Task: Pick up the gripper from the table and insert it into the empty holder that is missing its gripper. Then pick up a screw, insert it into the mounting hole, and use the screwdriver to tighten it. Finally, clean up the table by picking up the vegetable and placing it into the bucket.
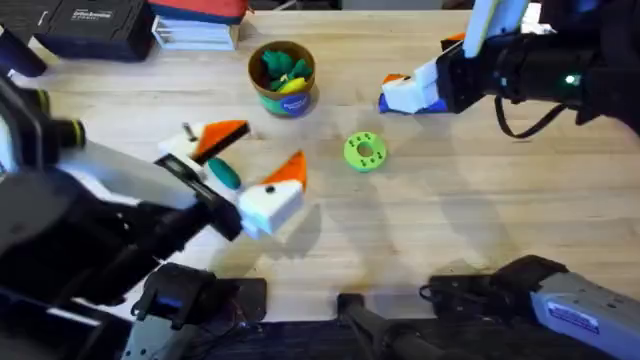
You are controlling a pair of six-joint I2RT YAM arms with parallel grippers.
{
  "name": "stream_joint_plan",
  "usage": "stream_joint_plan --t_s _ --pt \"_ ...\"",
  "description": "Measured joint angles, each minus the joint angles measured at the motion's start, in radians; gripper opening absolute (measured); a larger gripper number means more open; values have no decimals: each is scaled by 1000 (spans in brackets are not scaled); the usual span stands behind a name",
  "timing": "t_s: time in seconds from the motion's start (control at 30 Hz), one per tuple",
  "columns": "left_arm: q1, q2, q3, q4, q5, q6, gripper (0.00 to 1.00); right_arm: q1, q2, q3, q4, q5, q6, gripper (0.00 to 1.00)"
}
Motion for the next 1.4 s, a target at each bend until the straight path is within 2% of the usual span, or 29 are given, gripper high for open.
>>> stream_joint_plan --t_s 0.1,0.2,0.3,0.5,0.67,0.87,0.93,0.97,1.03,1.07,1.13,1.17,1.27,1.3,1.4 --pt "0 137 124 -128 -157 -11 985 0 0 0 0 -4 1 994" --pt "1 294 206 -216 -316 -75 985 0 0 0 0 -4 3 994" --pt "21 435 235 -267 -409 -144 985 0 0 0 0 -4 4 994" --pt "99 678 236 -273 -438 -215 985 0 0 0 0 -4 4 994" --pt "154 783 236 -272 -445 -251 985 0 0 0 0 -4 4 994" --pt "222 945 236 -245 -474 -390 985 0 0 0 0 -4 4 994" --pt "229 1005 236 -241 -473 -433 985 0 0 0 0 -4 4 994" --pt "229 1077 236 -239 -472 -478 985 0 0 0 0 -4 4 994" --pt "229 1117 236 -221 -472 -495 992 0 0 0 0 -4 4 994" --pt "229 1131 236 -210 -472 -505 963 0 0 0 0 -4 4 994" --pt "229 1155 238 -200 -488 -512 690 0 0 0 0 -4 4 994" --pt "232 1159 239 -196 -494 -516 507 0 0 0 0 -4 4 991" --pt "232 1159 244 -189 -493 -520 63 0 2 0 0 -4 4 993" --pt "232 1159 248 -190 -490 -524 26 0 4 0 0 -4 4 992" --pt "232 1163 266 -193 -451 -524 20 0 14 0 1 -4 4 993"
